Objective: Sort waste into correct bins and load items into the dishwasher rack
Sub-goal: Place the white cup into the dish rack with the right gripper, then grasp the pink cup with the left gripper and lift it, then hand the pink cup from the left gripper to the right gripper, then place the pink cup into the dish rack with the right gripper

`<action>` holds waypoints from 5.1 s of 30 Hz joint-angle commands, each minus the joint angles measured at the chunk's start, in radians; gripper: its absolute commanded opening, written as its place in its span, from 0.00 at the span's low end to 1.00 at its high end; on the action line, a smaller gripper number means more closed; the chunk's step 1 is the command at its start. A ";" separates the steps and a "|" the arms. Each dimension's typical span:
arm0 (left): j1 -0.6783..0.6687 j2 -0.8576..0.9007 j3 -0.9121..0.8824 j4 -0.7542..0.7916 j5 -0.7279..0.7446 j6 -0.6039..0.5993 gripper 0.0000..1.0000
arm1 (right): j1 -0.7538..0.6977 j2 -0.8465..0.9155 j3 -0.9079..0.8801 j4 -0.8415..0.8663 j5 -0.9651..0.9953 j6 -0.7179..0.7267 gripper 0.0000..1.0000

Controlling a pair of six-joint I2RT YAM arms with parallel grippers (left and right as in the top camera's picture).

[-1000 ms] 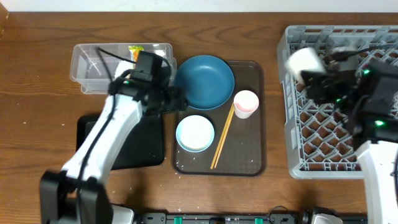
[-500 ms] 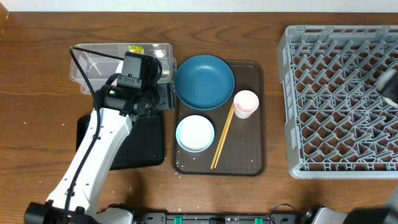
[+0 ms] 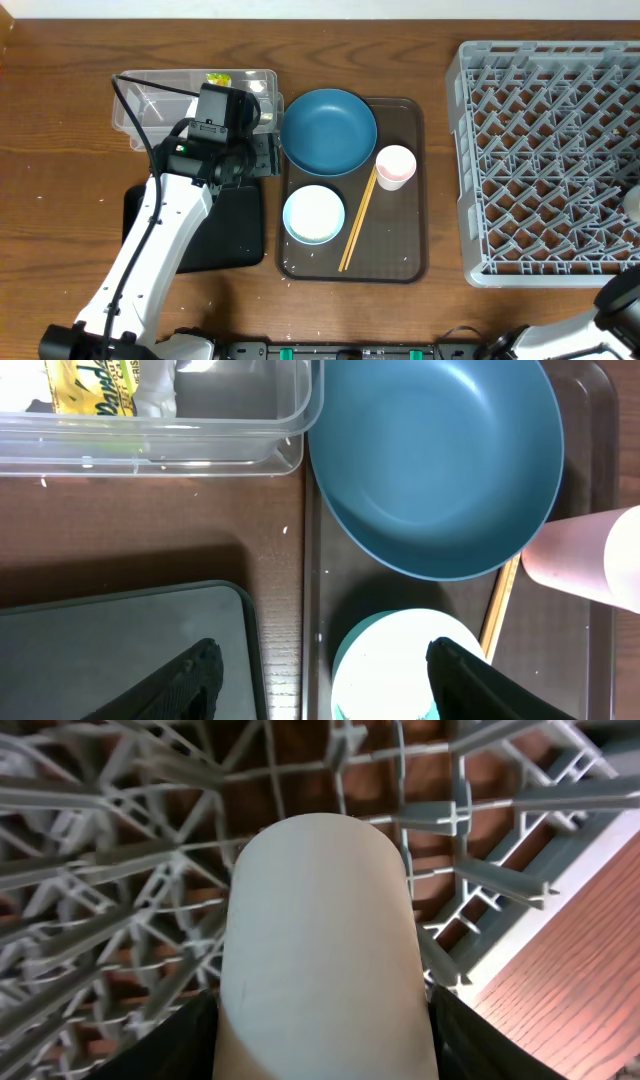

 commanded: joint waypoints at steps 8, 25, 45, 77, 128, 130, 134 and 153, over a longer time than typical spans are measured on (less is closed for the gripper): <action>0.002 -0.006 0.013 0.011 -0.009 0.016 0.73 | -0.020 0.020 0.024 -0.007 -0.067 0.018 0.99; -0.049 0.008 0.013 0.270 0.077 0.032 0.73 | 0.114 -0.194 0.052 -0.012 -0.471 -0.137 0.99; -0.414 0.404 0.013 0.604 0.077 0.031 0.72 | 0.459 -0.195 0.049 -0.012 -0.311 -0.151 0.99; 0.033 0.232 0.014 0.644 0.925 -0.505 0.06 | 0.578 -0.190 -0.079 -0.007 -1.151 -0.822 0.99; 0.026 0.232 0.014 0.446 0.702 -0.229 0.58 | 0.933 -0.198 -0.166 0.396 -0.757 -0.489 0.09; 0.027 0.230 0.014 0.354 0.551 -0.154 0.60 | 0.898 -0.203 -0.146 0.352 -0.568 -0.386 0.01; 0.035 0.192 0.014 0.214 0.377 -0.074 0.61 | 0.792 -0.206 -0.058 0.227 -0.355 -0.285 0.01; 0.040 -0.048 0.014 0.048 0.039 -0.032 0.67 | 0.255 -0.070 0.070 0.070 0.078 -0.087 0.01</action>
